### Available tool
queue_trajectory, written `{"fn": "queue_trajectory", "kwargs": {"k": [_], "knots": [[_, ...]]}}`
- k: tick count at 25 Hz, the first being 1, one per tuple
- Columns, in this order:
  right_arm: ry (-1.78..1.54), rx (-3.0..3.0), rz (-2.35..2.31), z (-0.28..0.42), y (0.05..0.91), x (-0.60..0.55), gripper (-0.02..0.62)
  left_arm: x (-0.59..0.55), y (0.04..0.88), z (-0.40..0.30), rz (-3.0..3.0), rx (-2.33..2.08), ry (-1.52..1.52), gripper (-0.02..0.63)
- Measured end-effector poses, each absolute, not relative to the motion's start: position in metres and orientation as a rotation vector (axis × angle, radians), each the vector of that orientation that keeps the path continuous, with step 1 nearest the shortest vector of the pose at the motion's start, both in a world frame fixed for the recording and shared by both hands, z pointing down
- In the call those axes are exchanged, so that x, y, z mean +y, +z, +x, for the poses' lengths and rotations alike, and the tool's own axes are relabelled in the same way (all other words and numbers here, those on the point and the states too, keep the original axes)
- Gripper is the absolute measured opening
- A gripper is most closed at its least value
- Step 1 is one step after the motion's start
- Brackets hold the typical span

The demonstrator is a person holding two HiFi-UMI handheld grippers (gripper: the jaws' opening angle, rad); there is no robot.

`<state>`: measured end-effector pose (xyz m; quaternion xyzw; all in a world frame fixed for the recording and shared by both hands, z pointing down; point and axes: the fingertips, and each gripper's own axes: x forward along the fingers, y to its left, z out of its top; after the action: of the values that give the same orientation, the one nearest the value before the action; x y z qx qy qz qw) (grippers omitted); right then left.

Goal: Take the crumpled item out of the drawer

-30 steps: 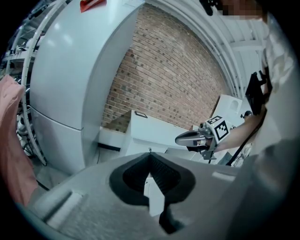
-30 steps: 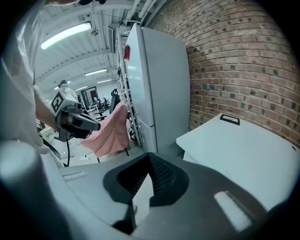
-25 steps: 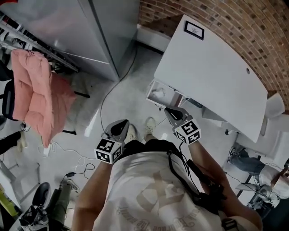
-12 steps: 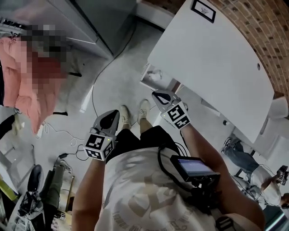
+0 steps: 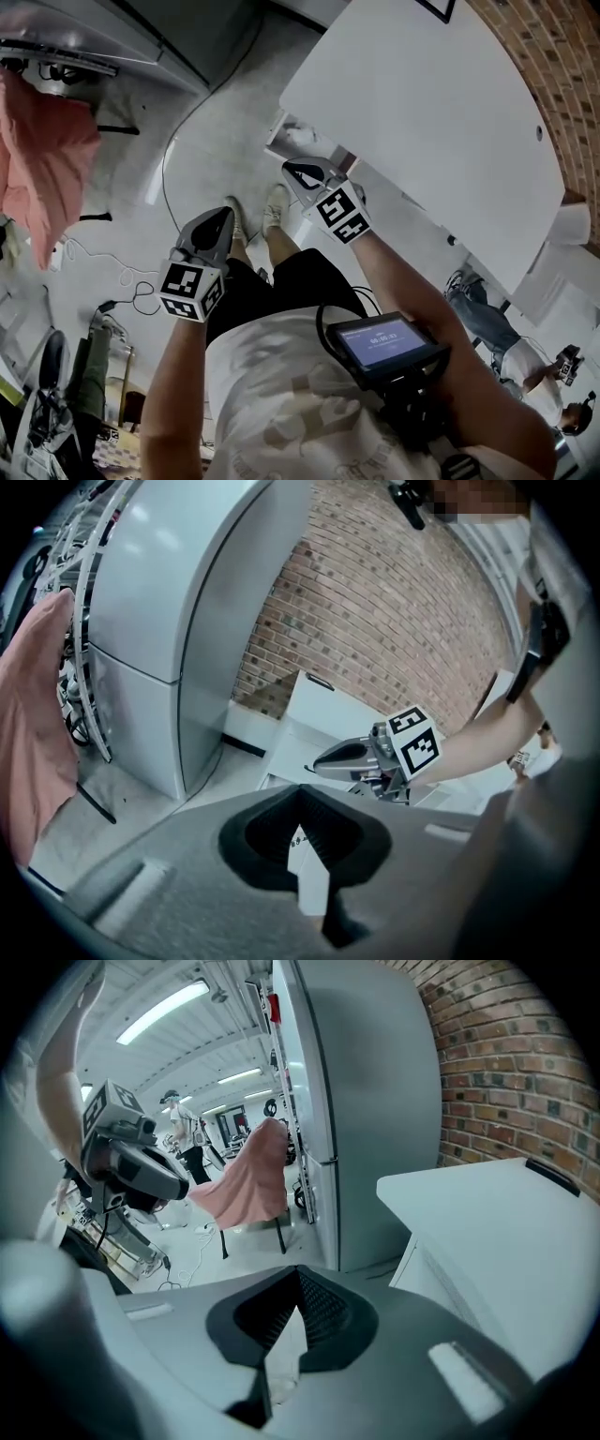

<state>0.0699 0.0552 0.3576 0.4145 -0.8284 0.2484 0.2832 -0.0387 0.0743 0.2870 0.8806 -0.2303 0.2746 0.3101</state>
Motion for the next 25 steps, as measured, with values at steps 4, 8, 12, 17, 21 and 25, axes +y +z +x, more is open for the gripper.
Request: {"fn": "queue_trajectory", "kwargs": {"k": [4,8,12,17,21,25], "knots": [[0.668,-2.211,1.085,0.068,0.378,0.053,0.006,0.074,0.301,-0.034,2.313,-0.627,0.719,0.003],[0.667,-2.184,1.048,0.067,0.398,0.056,0.006,0.077,0.312,-0.034,2.29,-0.653,0.7,0.003],[0.675,-2.14,1.053,0.076,0.419,0.058,0.006,0.083,0.325,-0.033,2.263,-0.67,0.676,0.003],[0.693,-2.06,1.103,0.097,0.453,0.057,0.006,0.092,0.347,-0.028,2.259,-0.625,0.671,0.003],[0.698,-2.024,1.106,0.098,0.479,0.056,0.007,0.092,0.366,-0.025,2.262,-0.591,0.655,0.003],[0.704,-2.001,1.112,0.097,0.504,0.052,0.008,0.091,0.387,-0.019,2.256,-0.576,0.633,0.003]]}}
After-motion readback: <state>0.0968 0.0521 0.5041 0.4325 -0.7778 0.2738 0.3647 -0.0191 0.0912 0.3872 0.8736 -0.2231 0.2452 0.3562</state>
